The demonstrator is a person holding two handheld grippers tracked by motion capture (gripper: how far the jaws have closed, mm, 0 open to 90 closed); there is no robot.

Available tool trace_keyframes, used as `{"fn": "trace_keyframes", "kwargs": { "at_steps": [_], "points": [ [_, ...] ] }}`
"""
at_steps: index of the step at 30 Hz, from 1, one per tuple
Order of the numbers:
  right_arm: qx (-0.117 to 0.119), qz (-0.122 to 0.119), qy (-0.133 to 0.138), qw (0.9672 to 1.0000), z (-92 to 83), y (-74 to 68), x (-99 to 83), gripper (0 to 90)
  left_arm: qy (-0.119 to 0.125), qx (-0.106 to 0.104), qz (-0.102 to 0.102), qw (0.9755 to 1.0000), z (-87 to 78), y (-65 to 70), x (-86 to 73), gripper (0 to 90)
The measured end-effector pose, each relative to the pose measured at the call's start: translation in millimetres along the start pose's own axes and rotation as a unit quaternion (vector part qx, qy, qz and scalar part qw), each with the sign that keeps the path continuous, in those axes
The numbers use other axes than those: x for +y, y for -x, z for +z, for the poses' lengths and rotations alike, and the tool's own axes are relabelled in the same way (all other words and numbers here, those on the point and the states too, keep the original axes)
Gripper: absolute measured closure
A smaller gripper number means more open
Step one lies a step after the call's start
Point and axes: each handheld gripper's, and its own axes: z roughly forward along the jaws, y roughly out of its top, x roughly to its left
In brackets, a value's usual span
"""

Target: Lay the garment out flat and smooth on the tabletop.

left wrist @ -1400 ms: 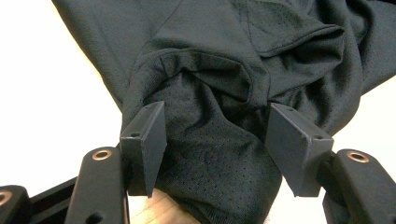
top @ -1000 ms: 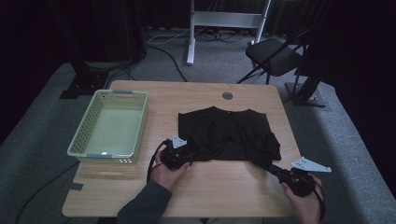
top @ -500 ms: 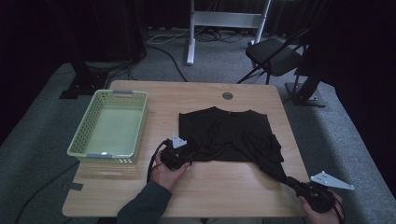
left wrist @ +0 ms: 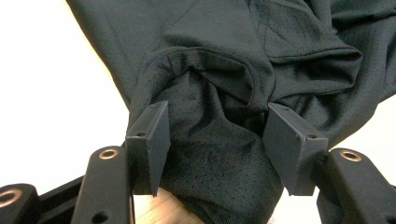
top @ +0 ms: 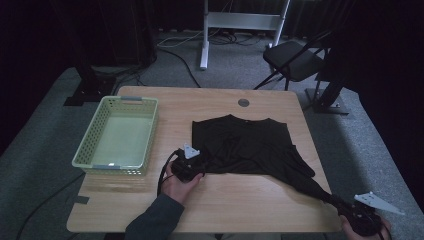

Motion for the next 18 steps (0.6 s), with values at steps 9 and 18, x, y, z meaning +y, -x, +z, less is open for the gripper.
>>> {"fn": "trace_keyframes", "kwargs": {
  "at_steps": [9,18],
  "points": [
    [0.007,-0.003,0.021,0.9998,4.3,-5.2,6.8,71.6,0.024,-0.008,-0.033,0.9991,-15.0,-1.4,0.4,47.3],
    [0.026,-0.009,0.013,0.9995,20.1,-12.6,13.0,70.1,0.045,-0.033,-0.042,0.9975,-21.9,8.3,9.8,47.5]
  ]
}}
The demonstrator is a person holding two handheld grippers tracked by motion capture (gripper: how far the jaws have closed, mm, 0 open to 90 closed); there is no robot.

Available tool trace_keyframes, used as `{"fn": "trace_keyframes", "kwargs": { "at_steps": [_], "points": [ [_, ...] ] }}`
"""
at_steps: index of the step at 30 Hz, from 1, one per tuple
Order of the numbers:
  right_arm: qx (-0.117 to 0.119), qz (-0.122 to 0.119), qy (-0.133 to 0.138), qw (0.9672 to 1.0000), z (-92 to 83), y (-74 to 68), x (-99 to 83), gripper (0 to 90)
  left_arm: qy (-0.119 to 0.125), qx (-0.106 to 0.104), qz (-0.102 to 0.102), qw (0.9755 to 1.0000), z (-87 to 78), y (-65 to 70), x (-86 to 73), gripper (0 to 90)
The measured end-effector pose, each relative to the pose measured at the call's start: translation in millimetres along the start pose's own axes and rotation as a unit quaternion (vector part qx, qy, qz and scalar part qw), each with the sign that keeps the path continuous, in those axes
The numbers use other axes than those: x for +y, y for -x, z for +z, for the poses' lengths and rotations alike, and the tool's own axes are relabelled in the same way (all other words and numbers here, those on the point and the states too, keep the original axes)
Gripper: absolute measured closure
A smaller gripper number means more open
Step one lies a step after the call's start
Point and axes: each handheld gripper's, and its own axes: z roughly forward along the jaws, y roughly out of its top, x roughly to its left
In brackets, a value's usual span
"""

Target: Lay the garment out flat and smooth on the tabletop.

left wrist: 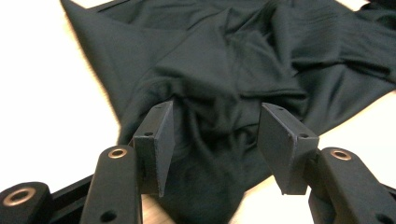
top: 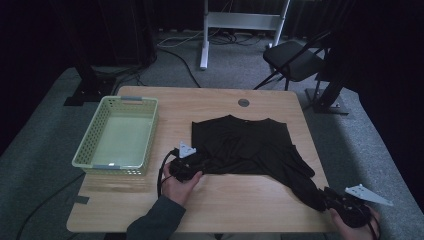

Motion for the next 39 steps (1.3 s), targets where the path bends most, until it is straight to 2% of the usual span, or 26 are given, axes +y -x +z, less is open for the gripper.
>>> {"fn": "trace_keyframes", "kwargs": {
  "at_steps": [5,9,15,18,24,31,35,39],
  "points": [
    [0.008,-0.003,-0.005,1.0,6.7,-3.7,-0.5,70.3,0.004,-0.018,0.014,0.9997,1.0,13.6,11.6,47.7],
    [0.009,-0.002,-0.007,0.9999,8.3,-4.9,-1.1,70.2,-0.009,-0.02,0.028,0.9994,8.6,22.8,18.5,51.5],
    [0.01,-0.005,-0.005,0.9999,8.9,-6.0,-1.3,70.2,-0.03,-0.028,0.039,0.9984,25.1,31.4,20.5,56.1],
    [0.01,-0.004,-0.006,0.9999,9.4,-6.1,-1.8,69.6,-0.038,-0.034,0.035,0.9981,34.1,32.1,20.4,56.1],
    [0.007,-0.006,-0.009,0.9999,11.1,-6.9,-3.7,69.1,-0.051,-0.042,0.016,0.9977,46.7,25.3,19.6,54.3],
    [0.005,-0.005,-0.01,0.9999,11.9,-7.0,-4.4,68.5,-0.052,-0.015,-0.006,0.9985,50.3,13.4,22.7,53.5],
    [0.005,-0.006,-0.01,0.9999,12.8,-7.2,-4.8,68.4,-0.053,0.005,-0.011,0.9985,53.0,8.0,25.9,53.6],
    [0.006,-0.004,-0.013,0.9999,13.8,-8.1,-5.3,68.4,-0.056,0.013,-0.011,0.9983,57.5,6.6,29.7,52.4]
  ]
}}
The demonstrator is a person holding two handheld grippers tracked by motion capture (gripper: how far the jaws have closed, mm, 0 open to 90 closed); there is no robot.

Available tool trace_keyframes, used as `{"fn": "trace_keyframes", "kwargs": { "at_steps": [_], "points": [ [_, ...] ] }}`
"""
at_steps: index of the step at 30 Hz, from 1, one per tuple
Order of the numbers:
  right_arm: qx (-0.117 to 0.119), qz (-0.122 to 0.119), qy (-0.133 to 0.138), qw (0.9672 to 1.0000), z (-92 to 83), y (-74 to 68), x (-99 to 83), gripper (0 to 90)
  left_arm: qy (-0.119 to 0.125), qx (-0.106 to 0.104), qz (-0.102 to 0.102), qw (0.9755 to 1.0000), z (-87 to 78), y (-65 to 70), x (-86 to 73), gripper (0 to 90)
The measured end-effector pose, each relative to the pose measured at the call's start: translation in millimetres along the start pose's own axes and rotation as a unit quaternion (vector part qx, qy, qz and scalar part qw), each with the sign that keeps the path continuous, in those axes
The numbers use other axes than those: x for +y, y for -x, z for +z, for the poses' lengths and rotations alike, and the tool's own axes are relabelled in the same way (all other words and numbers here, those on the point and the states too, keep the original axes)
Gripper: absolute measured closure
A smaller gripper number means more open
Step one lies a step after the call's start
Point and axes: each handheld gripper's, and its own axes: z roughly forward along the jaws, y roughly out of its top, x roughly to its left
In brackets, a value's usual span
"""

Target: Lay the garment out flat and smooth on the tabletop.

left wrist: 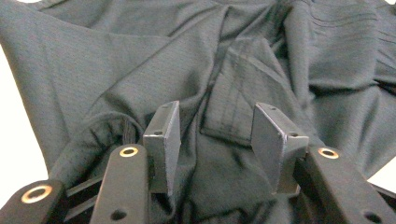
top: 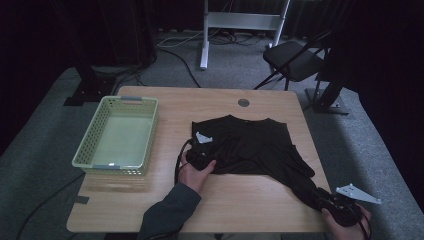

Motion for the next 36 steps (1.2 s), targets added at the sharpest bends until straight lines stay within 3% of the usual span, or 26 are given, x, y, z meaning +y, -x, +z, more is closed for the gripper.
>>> {"fn": "trace_keyframes", "kwargs": {
  "at_steps": [4,11,14,18,21,28,36],
  "points": [
    [0.0,-0.001,0.0,1.0,0.2,-0.2,-0.2,68.2,-0.004,0.001,-0.003,1.0,5.9,0.8,3.0,50.1],
    [0.0,0.0,0.001,1.0,-0.1,0.6,-1.0,67.9,-0.011,0.024,0.02,0.9994,14.9,10.2,6.0,45.8],
    [0.0,0.0,0.001,1.0,-0.4,0.9,-0.9,67.7,-0.015,0.041,0.037,0.9984,15.1,14.2,5.9,52.6],
    [0.001,0.0,0.002,1.0,-0.3,0.9,-1.1,67.6,-0.021,0.029,0.041,0.9985,9.4,15.1,5.1,73.1],
    [0.0,0.0,0.001,1.0,-0.4,1.0,-1.0,67.6,-0.021,0.025,0.053,0.9981,5.6,19.7,3.4,81.7],
    [-0.002,0.003,0.003,1.0,-2.2,3.3,-1.3,67.6,-0.004,0.012,0.074,0.9972,-13.7,30.1,-0.9,82.7],
    [-0.006,0.009,-0.001,0.9999,-1.9,7.2,-4.2,66.3,0.006,-0.007,0.077,0.997,-34.5,33.6,-11.3,82.7]
  ]
}}
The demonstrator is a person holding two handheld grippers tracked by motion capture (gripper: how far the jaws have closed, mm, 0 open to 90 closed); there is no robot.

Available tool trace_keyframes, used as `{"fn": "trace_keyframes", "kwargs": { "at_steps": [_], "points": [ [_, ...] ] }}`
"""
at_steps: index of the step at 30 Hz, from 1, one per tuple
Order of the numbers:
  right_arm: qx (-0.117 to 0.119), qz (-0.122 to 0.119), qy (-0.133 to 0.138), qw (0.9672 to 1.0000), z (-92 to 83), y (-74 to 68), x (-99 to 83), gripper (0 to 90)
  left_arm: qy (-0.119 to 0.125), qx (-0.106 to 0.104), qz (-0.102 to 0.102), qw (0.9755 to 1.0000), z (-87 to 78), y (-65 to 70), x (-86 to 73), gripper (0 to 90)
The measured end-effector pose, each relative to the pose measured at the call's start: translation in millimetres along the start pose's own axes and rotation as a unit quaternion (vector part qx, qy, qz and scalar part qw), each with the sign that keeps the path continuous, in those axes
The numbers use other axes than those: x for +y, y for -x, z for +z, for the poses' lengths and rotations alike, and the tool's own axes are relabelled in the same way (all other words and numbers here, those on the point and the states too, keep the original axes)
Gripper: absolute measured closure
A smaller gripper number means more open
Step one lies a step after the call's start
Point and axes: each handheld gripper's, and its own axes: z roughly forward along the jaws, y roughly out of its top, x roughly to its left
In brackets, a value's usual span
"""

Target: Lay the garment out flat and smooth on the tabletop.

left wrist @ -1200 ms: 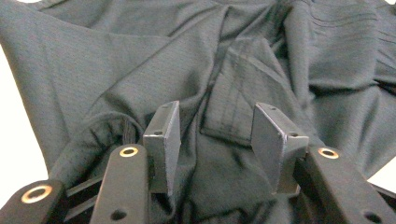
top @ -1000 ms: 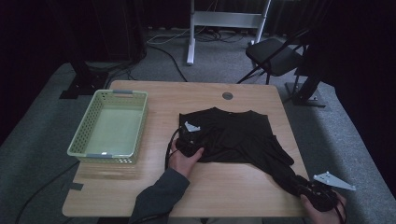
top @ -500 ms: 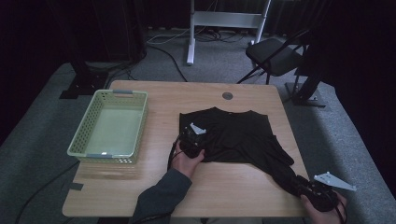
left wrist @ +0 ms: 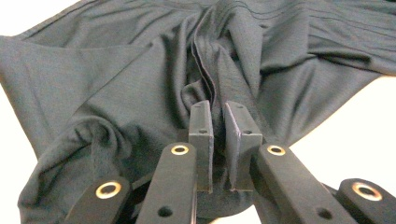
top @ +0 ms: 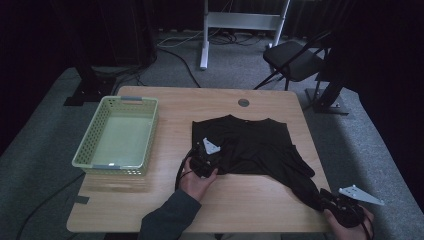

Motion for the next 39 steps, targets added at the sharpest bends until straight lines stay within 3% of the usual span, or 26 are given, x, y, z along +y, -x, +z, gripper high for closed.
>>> {"fn": "trace_keyframes", "kwargs": {
  "at_steps": [9,19,27,39],
  "points": [
    [0.009,0.003,-0.01,0.9999,-0.4,-2.4,-6.0,62.0,0.0,-0.019,-0.004,0.9998,-18.2,1.3,-18.9,82.8],
    [0.007,0.0,-0.033,0.9994,3.3,-3.5,-14.7,62.8,-0.004,-0.024,-0.016,0.9996,-34.5,-5.9,-38.0,82.8],
    [-0.006,-0.005,-0.048,0.9988,-4.0,2.2,-18.2,85.5,-0.005,-0.02,-0.029,0.9994,-50.4,-17.4,-54.8,83.1],
    [-0.017,0.008,-0.036,0.9992,-19.4,14.5,-18.1,87.7,-0.001,-0.002,-0.054,0.9985,-77.3,-36.6,-76.7,84.4]
  ]
}}
